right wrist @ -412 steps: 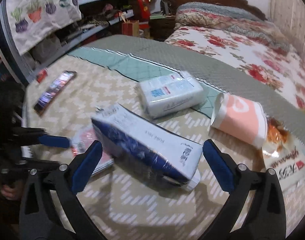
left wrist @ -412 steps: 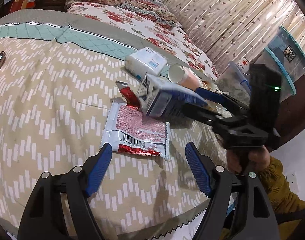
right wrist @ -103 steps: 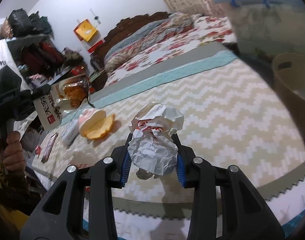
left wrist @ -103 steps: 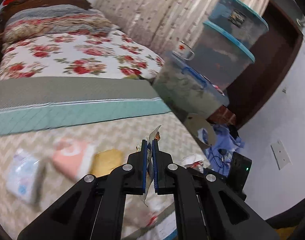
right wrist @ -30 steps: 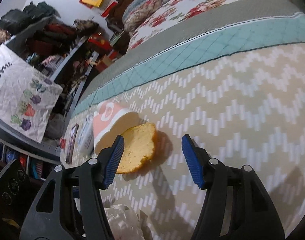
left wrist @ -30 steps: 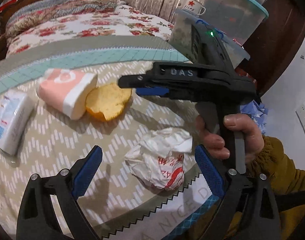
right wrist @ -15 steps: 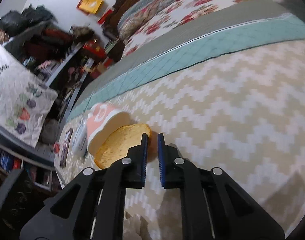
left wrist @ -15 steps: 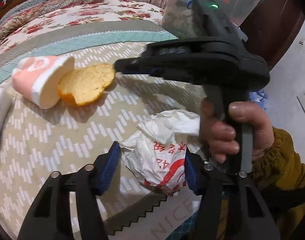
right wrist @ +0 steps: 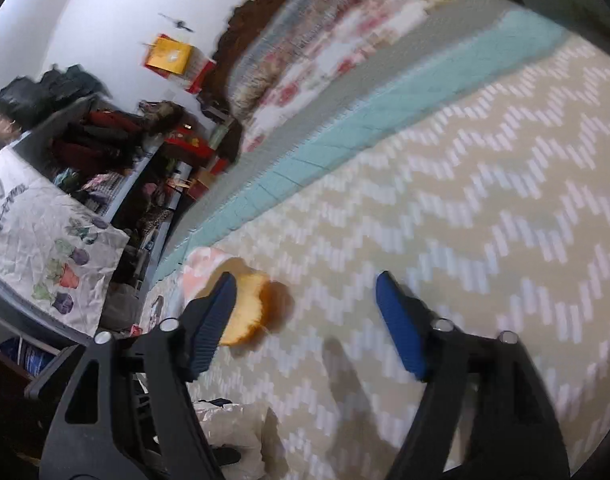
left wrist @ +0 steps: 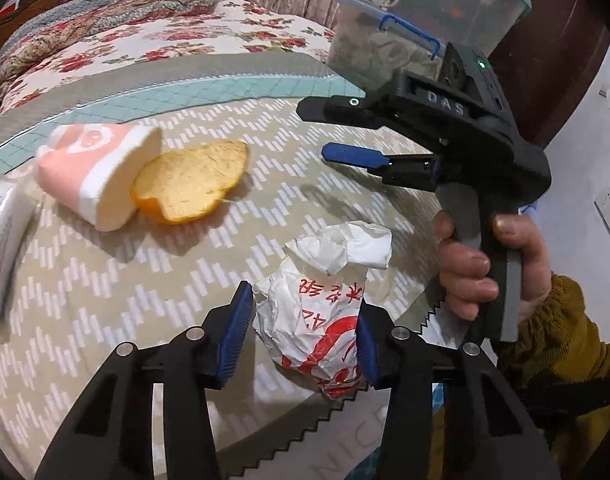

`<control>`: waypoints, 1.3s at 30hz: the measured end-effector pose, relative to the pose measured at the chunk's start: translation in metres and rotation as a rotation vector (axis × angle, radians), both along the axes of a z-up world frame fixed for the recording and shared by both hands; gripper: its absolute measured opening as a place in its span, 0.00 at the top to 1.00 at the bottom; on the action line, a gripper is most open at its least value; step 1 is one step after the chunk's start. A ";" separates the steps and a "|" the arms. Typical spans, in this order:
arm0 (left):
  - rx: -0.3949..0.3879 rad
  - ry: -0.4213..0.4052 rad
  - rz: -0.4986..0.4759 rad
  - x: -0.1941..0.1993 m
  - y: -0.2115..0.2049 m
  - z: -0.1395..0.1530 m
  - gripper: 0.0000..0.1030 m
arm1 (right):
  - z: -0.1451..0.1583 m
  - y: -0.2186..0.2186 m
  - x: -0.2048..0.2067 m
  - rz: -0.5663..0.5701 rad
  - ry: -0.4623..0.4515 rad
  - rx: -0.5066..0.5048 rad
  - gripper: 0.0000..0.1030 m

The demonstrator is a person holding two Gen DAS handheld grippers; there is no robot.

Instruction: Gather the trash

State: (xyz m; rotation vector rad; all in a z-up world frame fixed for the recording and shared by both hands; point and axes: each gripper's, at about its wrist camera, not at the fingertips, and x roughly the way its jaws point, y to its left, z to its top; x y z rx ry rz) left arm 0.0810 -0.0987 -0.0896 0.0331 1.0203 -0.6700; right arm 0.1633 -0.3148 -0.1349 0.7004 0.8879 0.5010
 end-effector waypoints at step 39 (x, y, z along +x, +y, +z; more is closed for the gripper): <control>-0.004 0.022 0.172 0.018 0.063 -0.001 0.56 | -0.008 -0.005 -0.036 0.018 0.054 -0.047 0.88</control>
